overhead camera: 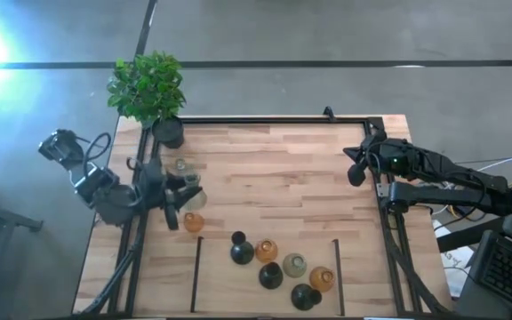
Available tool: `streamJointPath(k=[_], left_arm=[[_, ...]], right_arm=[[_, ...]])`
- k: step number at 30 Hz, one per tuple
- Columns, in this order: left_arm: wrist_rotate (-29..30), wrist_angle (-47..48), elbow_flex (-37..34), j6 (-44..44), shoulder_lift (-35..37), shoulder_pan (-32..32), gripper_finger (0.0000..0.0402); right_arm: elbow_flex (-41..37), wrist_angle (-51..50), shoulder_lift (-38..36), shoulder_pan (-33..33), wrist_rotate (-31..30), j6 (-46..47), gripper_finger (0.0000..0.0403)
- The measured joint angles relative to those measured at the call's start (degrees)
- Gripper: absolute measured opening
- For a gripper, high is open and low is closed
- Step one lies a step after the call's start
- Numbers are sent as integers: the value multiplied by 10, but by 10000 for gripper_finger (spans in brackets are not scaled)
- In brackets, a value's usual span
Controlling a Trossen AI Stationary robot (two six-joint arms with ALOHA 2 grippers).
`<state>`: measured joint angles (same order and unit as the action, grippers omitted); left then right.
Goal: Pick & Place candle stick holders
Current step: Put the right transparent glass candle holder on the shelf
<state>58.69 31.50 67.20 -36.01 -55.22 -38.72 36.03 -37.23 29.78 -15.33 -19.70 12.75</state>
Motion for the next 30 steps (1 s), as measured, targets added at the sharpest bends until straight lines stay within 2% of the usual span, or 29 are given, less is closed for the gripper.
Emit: streamJointPath(k=[8, 17, 30], left_arm=[[6, -10, 25, -29, -51, -45, 126], [14, -6, 88, 14, -102, -104, 126], [42, -17, 86, -10, -193, -208, 126]], right_arm=[[0, 1, 0, 0, 0, -3, 8], [0, 1, 0, 0, 0, -3, 8], [0, 1, 0, 0, 1, -3, 8]])
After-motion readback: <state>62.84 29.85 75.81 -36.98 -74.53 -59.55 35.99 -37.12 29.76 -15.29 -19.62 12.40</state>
